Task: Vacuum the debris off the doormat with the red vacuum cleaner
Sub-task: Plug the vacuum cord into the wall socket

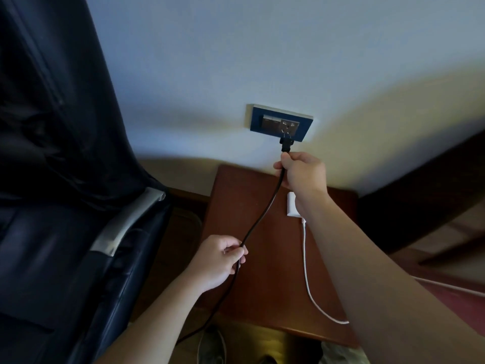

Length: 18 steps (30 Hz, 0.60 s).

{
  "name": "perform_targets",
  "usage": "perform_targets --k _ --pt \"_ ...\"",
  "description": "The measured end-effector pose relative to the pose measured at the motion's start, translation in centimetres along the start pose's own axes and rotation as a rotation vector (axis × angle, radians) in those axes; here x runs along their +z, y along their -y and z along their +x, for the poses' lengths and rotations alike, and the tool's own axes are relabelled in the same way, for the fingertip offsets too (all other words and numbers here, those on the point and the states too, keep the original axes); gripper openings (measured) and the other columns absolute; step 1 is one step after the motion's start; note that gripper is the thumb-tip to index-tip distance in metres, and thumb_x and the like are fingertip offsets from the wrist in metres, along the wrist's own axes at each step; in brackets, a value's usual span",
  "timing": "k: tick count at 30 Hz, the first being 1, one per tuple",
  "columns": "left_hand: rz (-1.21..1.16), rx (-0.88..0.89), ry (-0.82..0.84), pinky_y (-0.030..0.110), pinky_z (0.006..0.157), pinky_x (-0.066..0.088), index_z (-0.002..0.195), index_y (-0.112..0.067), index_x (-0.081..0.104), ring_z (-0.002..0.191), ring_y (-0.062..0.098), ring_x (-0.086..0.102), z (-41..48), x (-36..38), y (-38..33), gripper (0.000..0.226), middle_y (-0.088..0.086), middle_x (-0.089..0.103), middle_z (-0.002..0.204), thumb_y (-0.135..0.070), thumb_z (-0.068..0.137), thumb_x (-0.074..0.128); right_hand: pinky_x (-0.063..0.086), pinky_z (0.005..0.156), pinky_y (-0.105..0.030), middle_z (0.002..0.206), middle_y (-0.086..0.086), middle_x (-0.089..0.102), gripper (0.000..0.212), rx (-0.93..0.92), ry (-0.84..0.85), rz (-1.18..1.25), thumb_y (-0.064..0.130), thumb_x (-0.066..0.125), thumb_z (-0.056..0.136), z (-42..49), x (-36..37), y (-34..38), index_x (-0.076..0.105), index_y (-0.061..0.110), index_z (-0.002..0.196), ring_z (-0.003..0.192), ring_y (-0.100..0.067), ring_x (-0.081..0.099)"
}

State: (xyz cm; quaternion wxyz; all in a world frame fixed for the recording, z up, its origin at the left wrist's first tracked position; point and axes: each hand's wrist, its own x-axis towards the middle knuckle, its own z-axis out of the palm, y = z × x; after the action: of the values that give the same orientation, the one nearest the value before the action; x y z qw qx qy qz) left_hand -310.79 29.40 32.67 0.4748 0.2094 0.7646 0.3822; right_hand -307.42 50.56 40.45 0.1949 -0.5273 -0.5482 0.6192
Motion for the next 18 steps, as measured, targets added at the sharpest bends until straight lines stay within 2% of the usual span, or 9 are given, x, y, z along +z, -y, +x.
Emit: perform_targets --k 4,9,14,18 --pt "0.017 0.001 0.031 0.028 0.068 0.062 0.091 -0.018 0.075 0.084 0.014 0.073 1.7 -0.5 -0.4 0.020 0.001 0.074 0.084 -0.012 0.100 0.058 0.049 0.063 -0.023 0.077 0.000 0.069 0.013 0.000 -0.037 0.016 0.018 0.059 0.100 1.4 0.4 -0.3 0.067 0.016 0.090 0.066 -0.010 0.061" --pt "0.021 -0.011 0.063 0.031 0.069 0.063 0.090 -0.017 0.075 0.084 0.014 0.073 2.4 -1.0 -0.2 0.020 0.003 0.074 0.084 -0.011 0.100 0.058 0.046 0.061 -0.022 0.074 0.003 0.069 0.015 -0.028 -0.051 0.025 0.018 0.059 0.100 1.7 0.6 -0.8 0.069 0.008 0.106 0.062 -0.008 0.060" --pt "0.028 -0.015 0.067 0.030 0.068 0.062 0.089 -0.016 0.075 0.083 0.015 0.073 2.7 -1.6 -0.4 0.022 0.004 0.075 0.084 -0.009 0.100 0.057 0.046 0.062 -0.021 0.074 0.004 0.069 0.013 -0.039 -0.050 0.029 0.019 0.059 0.100 1.4 0.9 -0.4 0.069 0.011 0.103 0.061 -0.006 0.059" --pt "0.029 -0.002 0.067 0.029 0.068 0.062 0.090 -0.017 0.075 0.083 0.014 0.073 2.5 -1.8 -0.5 0.021 0.003 0.075 0.084 -0.010 0.100 0.058 0.047 0.064 -0.022 0.073 0.003 0.069 0.012 -0.042 -0.048 0.047 0.019 0.060 0.100 1.1 0.9 -0.1 0.067 0.018 0.090 0.064 -0.009 0.061"
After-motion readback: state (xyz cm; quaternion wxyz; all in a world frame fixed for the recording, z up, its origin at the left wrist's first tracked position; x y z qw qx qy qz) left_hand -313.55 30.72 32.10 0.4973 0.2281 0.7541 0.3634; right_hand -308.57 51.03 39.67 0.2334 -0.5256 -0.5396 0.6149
